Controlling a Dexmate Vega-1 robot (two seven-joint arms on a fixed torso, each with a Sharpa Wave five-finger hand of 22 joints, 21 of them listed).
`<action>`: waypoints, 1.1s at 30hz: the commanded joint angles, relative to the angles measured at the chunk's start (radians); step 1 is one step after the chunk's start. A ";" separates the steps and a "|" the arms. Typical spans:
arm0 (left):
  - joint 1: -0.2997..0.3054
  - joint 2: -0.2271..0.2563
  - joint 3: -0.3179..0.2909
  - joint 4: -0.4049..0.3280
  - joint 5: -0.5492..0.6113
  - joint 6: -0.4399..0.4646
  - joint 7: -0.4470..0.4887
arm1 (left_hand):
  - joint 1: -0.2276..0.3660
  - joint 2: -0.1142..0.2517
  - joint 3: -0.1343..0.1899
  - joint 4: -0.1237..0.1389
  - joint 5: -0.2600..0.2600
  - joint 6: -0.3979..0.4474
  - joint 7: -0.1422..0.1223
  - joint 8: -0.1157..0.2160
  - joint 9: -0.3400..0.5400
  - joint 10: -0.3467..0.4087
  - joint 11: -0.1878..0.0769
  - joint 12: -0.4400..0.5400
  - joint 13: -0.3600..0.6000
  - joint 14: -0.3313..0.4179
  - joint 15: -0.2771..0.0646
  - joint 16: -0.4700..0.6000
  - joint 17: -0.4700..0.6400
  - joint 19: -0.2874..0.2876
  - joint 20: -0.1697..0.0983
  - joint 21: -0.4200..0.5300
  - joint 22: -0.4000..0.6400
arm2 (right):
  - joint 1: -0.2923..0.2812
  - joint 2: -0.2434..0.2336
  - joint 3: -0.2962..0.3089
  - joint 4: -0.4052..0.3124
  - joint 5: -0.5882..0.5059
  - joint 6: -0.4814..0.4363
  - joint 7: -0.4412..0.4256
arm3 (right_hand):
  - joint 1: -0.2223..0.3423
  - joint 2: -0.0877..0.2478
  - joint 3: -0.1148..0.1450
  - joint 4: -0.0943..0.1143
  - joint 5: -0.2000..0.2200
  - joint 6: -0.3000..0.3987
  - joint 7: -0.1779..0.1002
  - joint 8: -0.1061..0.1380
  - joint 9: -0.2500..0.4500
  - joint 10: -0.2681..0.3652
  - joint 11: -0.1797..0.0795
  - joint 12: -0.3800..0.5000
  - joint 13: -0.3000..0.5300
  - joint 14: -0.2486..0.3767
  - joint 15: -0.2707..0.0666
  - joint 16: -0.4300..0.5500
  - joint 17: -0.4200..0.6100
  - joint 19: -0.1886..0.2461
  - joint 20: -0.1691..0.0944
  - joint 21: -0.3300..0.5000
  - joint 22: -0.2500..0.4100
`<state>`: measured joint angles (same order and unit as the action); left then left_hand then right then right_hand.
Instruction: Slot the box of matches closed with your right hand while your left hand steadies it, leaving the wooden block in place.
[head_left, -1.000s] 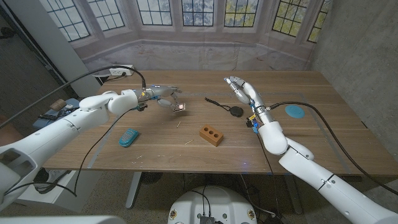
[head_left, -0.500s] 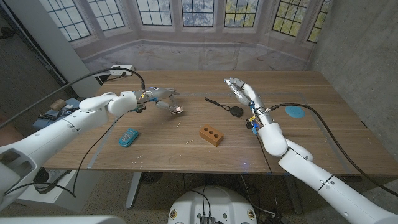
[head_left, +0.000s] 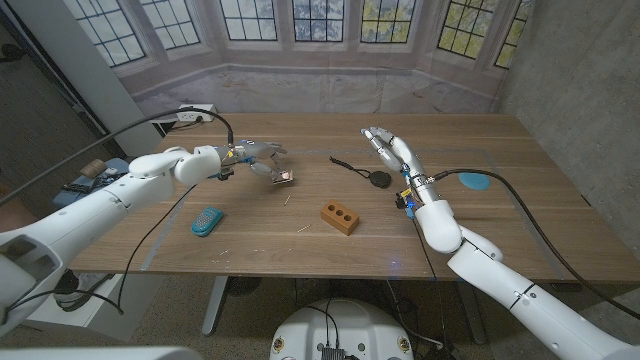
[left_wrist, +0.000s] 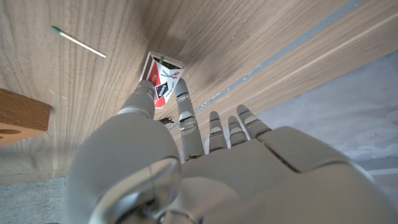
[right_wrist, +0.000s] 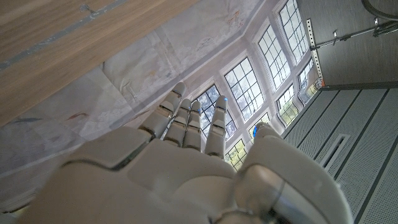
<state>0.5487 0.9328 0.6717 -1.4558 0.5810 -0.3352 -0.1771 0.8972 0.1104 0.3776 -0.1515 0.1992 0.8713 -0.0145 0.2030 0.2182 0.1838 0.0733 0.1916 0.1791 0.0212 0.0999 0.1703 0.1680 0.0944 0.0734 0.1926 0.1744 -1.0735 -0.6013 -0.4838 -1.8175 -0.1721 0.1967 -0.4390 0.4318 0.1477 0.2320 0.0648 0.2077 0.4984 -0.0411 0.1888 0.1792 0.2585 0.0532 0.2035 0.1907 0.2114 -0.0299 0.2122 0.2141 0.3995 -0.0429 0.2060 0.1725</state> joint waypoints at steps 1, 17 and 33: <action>-0.033 -0.013 0.026 0.034 0.022 -0.005 -0.016 | -0.009 -0.002 -0.002 0.002 -0.005 -0.003 0.001 0.000 0.003 -0.007 -0.001 0.000 0.001 -0.007 0.006 0.005 0.002 -0.005 0.000 0.003 0.005 | 0.010 0.012 -0.005 0.020 0.005 0.015 -0.002 | -0.008 0.003 0.005 -0.003 -0.004 0.005 -0.002 0.003 0.002 0.004 -0.001 -0.003 0.002 0.003 -0.003 0.002 0.003 0.008 -0.010 -0.001 0.003; -0.072 -0.028 0.056 0.092 0.041 -0.018 -0.022 | -0.012 -0.002 -0.002 0.002 -0.006 -0.012 0.003 -0.002 0.002 -0.011 0.000 0.000 0.001 -0.010 0.007 0.005 0.002 -0.008 -0.001 0.003 0.005 | 0.039 0.035 -0.024 0.056 0.008 0.021 0.005 | -0.010 0.003 0.008 -0.005 -0.004 0.008 -0.005 0.002 0.002 0.007 -0.003 -0.003 0.002 0.005 -0.004 0.002 0.004 0.009 -0.009 -0.002 0.003; -0.097 -0.032 0.075 0.129 0.046 -0.024 -0.025 | -0.015 -0.002 -0.003 0.002 -0.006 -0.018 0.004 -0.003 0.002 -0.020 0.002 -0.002 0.001 -0.014 0.009 0.005 0.002 -0.011 0.000 0.004 0.005 | 0.063 0.049 -0.042 0.085 0.008 0.029 0.009 | -0.013 0.003 0.012 -0.007 -0.005 0.011 -0.006 0.002 0.002 0.011 -0.006 -0.002 0.002 0.010 -0.005 0.003 0.004 0.012 -0.011 -0.001 0.003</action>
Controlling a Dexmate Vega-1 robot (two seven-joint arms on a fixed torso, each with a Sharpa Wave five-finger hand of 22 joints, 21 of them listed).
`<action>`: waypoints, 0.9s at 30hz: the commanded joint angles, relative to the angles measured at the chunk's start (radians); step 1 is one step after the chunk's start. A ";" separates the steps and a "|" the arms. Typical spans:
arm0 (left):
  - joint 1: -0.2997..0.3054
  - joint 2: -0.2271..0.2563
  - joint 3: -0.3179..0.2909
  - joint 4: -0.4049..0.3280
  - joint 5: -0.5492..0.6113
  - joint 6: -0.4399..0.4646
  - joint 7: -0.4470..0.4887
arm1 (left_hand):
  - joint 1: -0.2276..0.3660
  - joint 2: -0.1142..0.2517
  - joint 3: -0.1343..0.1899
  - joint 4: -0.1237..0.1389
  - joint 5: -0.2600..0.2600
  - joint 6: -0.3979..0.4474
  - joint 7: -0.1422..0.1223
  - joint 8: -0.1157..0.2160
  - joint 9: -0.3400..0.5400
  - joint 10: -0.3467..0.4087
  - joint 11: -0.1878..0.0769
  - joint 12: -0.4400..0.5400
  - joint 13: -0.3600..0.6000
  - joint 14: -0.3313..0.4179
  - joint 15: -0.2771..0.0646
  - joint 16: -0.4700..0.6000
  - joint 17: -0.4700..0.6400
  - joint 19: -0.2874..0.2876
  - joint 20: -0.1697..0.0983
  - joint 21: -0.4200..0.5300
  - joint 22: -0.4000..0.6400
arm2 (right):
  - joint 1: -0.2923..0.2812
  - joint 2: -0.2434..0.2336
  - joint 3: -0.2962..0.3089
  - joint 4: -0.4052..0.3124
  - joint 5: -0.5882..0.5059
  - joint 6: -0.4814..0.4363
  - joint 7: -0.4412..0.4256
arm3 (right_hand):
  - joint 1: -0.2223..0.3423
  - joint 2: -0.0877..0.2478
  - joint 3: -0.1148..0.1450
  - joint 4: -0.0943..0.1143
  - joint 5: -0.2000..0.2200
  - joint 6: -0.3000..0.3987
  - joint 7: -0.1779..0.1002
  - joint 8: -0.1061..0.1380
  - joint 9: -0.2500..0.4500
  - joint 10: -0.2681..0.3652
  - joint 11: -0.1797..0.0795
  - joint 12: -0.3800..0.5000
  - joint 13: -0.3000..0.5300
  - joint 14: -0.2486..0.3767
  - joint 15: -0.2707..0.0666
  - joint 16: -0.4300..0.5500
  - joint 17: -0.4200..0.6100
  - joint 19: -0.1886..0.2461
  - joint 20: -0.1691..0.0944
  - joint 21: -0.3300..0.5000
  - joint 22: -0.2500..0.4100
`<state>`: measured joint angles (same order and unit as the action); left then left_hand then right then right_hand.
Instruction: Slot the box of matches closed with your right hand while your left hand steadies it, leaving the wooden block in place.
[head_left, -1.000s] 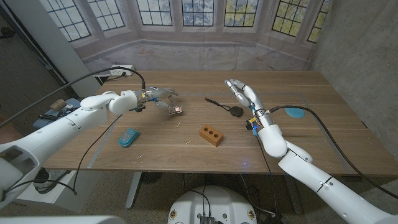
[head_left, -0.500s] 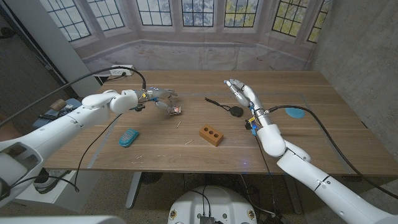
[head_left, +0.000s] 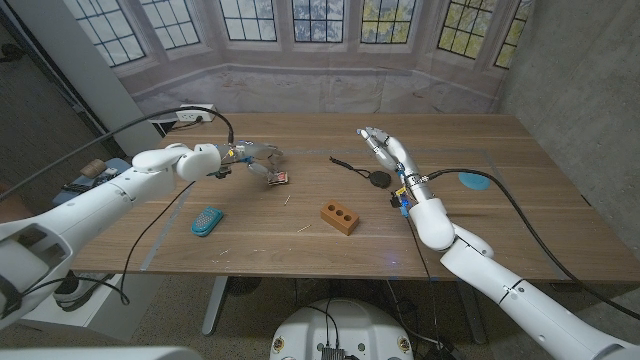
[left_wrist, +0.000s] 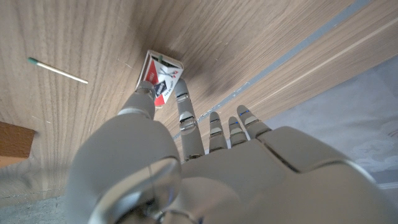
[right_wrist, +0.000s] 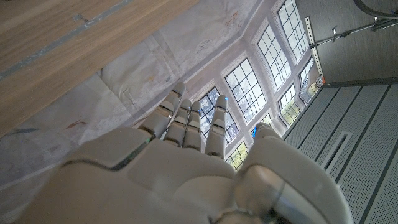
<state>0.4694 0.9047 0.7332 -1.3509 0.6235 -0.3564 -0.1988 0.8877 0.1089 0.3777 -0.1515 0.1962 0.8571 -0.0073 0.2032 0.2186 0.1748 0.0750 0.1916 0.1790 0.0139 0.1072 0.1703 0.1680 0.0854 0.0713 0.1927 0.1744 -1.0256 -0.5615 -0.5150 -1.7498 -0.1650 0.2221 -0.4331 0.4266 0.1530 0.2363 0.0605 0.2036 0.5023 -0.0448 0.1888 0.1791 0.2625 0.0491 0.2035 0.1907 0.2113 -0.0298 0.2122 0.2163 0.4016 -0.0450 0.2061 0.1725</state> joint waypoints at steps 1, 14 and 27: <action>-0.018 -0.004 0.014 0.025 0.004 -0.002 -0.003 | -0.006 -0.001 -0.003 0.002 -0.003 -0.004 -0.003 -0.003 0.001 -0.010 0.000 -0.001 0.001 -0.007 0.001 0.005 0.002 -0.002 0.002 0.004 0.005 | 0.015 0.009 -0.012 0.018 0.001 0.004 0.003 | -0.008 -0.002 0.008 -0.003 0.000 0.007 -0.002 0.002 0.002 0.008 0.000 -0.002 0.002 0.010 -0.005 0.003 0.002 0.010 -0.008 -0.001 0.003; -0.012 0.005 0.012 0.008 0.002 0.011 -0.003 | -0.010 -0.001 -0.004 0.002 -0.004 -0.024 -0.002 -0.008 0.001 -0.018 0.004 -0.002 0.002 -0.015 0.004 0.004 0.002 -0.007 0.002 0.003 0.006 | 0.011 0.009 -0.014 0.012 -0.001 -0.001 -0.003 | -0.010 -0.003 0.011 -0.005 -0.001 0.006 -0.003 0.001 0.002 0.009 0.001 -0.002 0.002 0.010 -0.006 0.003 0.002 0.012 -0.009 -0.002 0.003; 0.047 0.041 -0.048 -0.081 -0.061 0.073 0.008 | -0.022 -0.003 -0.008 0.007 -0.006 -0.045 0.001 -0.012 0.001 -0.022 0.009 -0.001 0.002 -0.018 0.006 0.005 0.003 -0.012 0.004 0.003 0.006 | 0.014 0.010 -0.018 0.004 -0.016 -0.008 -0.009 | -0.011 -0.003 0.013 -0.008 -0.001 0.006 -0.004 0.001 0.002 0.008 -0.001 -0.003 0.002 0.009 -0.006 0.002 0.002 0.012 -0.009 -0.002 0.003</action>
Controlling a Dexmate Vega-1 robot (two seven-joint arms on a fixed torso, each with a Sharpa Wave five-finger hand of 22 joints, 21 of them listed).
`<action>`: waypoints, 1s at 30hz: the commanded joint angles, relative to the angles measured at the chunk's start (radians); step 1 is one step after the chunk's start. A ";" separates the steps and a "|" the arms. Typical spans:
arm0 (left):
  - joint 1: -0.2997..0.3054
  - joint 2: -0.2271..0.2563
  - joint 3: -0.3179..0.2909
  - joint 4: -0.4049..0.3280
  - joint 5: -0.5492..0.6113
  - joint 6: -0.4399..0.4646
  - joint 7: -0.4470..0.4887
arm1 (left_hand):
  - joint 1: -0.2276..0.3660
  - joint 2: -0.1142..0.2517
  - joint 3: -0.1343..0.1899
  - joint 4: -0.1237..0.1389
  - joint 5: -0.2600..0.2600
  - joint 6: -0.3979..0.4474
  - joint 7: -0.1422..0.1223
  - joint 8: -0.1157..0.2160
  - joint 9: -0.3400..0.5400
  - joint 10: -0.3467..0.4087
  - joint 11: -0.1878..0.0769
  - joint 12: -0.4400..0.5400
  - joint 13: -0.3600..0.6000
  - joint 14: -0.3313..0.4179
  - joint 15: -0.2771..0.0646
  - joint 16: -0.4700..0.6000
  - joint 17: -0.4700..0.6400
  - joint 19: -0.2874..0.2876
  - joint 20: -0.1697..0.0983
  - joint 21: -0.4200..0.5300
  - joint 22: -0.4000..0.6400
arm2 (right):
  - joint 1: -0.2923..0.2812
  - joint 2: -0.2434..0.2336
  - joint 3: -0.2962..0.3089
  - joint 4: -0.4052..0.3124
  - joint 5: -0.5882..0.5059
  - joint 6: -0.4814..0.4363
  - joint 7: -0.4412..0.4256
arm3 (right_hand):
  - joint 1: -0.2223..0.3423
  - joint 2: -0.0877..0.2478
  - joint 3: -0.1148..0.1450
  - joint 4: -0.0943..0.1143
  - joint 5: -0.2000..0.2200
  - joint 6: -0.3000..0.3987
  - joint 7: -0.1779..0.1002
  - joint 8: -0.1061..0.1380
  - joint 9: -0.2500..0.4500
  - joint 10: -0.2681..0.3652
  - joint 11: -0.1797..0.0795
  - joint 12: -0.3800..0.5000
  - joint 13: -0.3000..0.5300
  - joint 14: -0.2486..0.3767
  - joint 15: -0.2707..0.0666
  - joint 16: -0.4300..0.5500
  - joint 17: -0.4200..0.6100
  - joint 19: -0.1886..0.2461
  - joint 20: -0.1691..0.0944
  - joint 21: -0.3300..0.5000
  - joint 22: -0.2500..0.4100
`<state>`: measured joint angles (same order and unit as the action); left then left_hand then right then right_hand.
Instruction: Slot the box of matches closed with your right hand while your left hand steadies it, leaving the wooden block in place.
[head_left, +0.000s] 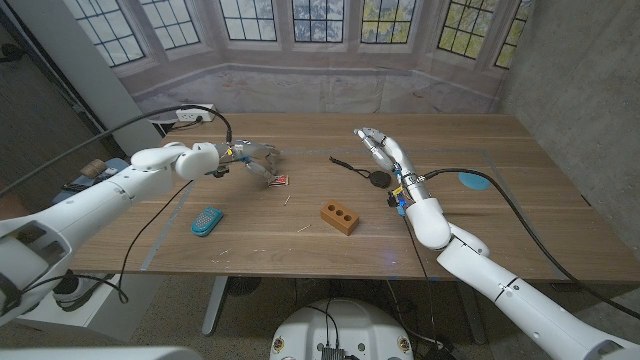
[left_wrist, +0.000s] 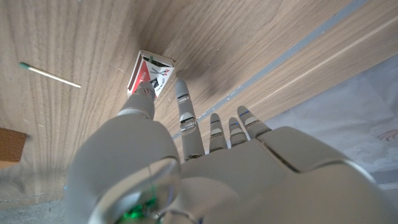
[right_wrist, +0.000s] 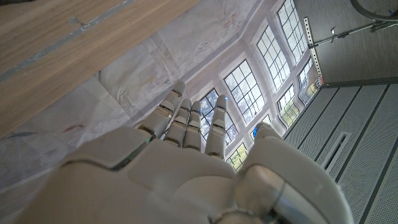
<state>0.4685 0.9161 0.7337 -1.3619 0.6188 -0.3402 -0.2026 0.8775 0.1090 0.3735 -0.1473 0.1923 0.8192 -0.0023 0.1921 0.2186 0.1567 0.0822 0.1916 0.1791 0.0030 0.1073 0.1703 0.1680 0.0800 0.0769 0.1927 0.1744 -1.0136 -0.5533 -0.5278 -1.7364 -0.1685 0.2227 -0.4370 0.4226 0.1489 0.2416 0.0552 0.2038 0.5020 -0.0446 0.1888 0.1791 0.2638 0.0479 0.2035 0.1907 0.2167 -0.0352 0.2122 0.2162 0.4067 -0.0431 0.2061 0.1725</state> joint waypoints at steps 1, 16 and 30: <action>0.054 0.033 -0.054 -0.079 -0.058 0.062 0.017 | -0.013 -0.003 -0.005 0.003 -0.002 -0.008 -0.004 -0.002 0.001 -0.003 0.002 0.000 0.002 -0.007 0.006 0.005 0.003 -0.007 -0.001 0.003 0.006 | 0.004 0.001 -0.006 -0.009 -0.013 -0.007 -0.003 | -0.007 0.001 0.008 -0.003 -0.001 0.006 -0.004 0.001 0.002 0.006 0.002 -0.004 0.002 0.004 0.000 0.002 0.002 0.006 -0.011 -0.003 0.003; 0.155 0.055 -0.142 -0.132 -0.182 0.120 0.094 | -0.036 0.000 -0.011 0.012 -0.004 -0.022 -0.001 0.000 0.001 0.027 0.007 0.012 0.002 0.022 -0.002 0.016 0.004 0.007 0.000 0.010 0.007 | 0.019 0.011 -0.015 -0.003 0.000 -0.015 0.012 | -0.004 0.001 0.015 -0.010 -0.001 -0.007 -0.006 -0.004 0.002 0.011 -0.005 -0.003 0.002 0.007 -0.003 0.001 0.001 0.007 -0.011 -0.003 0.003; 0.213 0.058 -0.191 -0.134 -0.273 0.126 0.164 | -0.040 0.003 -0.011 0.012 -0.003 -0.033 0.002 -0.001 0.001 0.033 0.009 0.014 0.003 0.027 -0.001 0.015 0.004 0.010 0.001 0.012 0.007 | 0.035 0.037 -0.023 0.004 0.012 -0.068 0.000 | 0.004 0.001 0.025 -0.021 -0.001 -0.019 -0.003 -0.006 0.003 0.011 -0.009 -0.004 0.002 0.008 -0.005 -0.001 -0.002 0.007 -0.010 -0.003 0.003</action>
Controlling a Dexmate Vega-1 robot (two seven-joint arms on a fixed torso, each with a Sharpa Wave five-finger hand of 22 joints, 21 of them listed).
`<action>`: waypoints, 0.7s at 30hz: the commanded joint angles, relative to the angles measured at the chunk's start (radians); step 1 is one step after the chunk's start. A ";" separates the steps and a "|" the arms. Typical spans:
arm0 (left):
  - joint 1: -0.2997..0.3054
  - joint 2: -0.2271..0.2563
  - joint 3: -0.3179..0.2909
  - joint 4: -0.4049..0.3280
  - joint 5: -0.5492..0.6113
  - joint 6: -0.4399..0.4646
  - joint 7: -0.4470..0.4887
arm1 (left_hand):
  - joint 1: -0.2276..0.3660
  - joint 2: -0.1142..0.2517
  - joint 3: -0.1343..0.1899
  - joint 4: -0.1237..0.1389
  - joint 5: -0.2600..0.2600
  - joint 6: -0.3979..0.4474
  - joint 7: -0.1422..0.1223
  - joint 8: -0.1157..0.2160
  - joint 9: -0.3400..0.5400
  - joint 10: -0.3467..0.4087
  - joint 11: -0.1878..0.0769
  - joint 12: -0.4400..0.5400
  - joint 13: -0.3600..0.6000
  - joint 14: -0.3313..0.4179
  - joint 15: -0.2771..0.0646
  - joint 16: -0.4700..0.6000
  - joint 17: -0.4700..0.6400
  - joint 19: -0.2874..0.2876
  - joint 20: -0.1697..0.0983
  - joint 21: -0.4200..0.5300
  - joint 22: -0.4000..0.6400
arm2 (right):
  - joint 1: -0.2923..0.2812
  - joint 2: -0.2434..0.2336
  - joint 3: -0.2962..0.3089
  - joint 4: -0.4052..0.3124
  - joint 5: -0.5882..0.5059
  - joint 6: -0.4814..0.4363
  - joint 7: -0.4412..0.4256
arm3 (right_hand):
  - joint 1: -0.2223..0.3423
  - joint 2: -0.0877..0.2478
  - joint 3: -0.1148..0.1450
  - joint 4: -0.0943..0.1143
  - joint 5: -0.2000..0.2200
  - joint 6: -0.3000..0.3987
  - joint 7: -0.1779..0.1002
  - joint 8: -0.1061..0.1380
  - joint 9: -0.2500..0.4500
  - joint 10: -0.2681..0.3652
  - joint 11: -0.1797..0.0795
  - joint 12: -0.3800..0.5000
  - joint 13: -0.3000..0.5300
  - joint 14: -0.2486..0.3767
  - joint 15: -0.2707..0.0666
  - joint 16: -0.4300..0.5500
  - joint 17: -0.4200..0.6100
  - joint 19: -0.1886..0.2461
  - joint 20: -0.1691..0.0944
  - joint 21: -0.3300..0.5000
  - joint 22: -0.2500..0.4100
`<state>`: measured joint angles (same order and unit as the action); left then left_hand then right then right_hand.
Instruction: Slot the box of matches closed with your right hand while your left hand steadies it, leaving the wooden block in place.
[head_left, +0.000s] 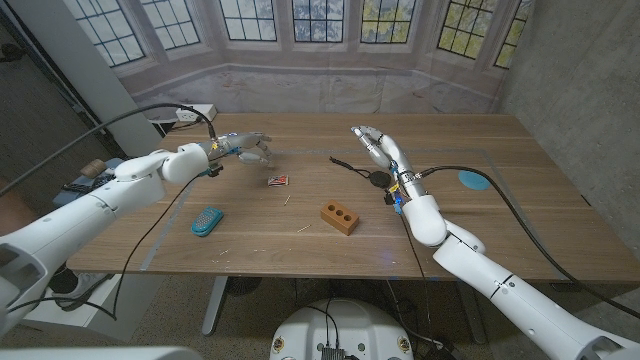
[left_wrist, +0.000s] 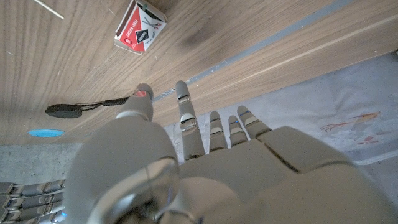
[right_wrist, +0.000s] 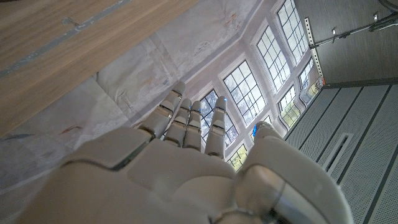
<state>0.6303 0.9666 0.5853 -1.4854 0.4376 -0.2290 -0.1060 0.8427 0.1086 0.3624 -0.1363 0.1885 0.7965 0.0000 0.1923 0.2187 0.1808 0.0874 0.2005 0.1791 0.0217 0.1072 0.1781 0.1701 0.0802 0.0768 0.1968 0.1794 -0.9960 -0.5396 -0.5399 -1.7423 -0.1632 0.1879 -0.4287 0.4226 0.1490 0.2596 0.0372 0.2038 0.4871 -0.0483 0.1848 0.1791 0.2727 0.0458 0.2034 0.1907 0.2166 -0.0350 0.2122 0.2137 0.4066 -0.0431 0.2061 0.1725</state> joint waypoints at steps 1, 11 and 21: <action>0.056 0.008 -0.046 -0.010 -0.100 0.015 0.070 | -0.006 0.004 0.000 0.001 0.001 -0.011 -0.002 -0.002 0.001 0.009 0.004 0.005 0.003 0.008 -0.001 0.007 0.002 0.010 0.000 0.008 0.002 | 0.020 0.022 -0.014 0.013 0.004 -0.032 -0.007 | 0.005 0.001 0.008 -0.004 -0.001 -0.004 0.002 -0.002 0.003 0.002 -0.007 -0.004 0.002 0.008 -0.005 -0.001 0.000 0.007 -0.010 -0.003 0.003; 0.091 0.011 -0.075 0.004 -0.159 0.009 0.111 | -0.011 0.007 0.000 0.001 0.002 -0.034 -0.008 -0.007 0.000 0.008 0.007 0.003 0.003 0.009 0.002 0.005 0.002 0.009 0.003 0.008 0.003 | 0.039 0.034 -0.026 0.021 0.007 -0.072 -0.012 | 0.009 0.000 0.012 -0.010 -0.002 -0.006 0.011 -0.001 0.003 0.006 -0.012 -0.003 0.002 0.010 -0.006 -0.001 -0.001 0.009 -0.009 -0.003 0.003; 0.115 -0.006 -0.098 0.043 -0.234 -0.025 0.148 | -0.033 0.021 -0.002 0.012 0.006 -0.093 -0.007 -0.017 0.001 0.007 0.010 0.002 0.004 0.011 0.007 0.004 0.003 0.008 0.007 0.008 0.004 | 0.052 0.042 -0.029 0.016 0.017 -0.115 -0.021 | 0.009 -0.001 0.015 -0.015 -0.003 -0.021 0.001 -0.004 0.003 0.019 -0.019 0.001 0.002 0.011 -0.011 -0.002 -0.001 0.013 -0.006 -0.002 0.003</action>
<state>0.7170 0.9735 0.5131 -1.4725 0.2795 -0.2249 -0.0011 0.8213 0.1304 0.3596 -0.1335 0.1886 0.7125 -0.0069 0.1760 0.2187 0.1861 0.0928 0.2004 0.1791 0.0325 0.1072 0.1781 0.1699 0.0840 0.0806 0.1968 0.1792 -0.9593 -0.5071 -0.5628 -1.7261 -0.1558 0.1104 -0.4426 0.4226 0.1490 0.2692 0.0276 0.2038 0.4710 -0.0465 0.1830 0.1791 0.2852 0.0333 0.2034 0.1907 0.2213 -0.0397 0.2122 0.2139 0.4102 -0.0466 0.2061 0.1725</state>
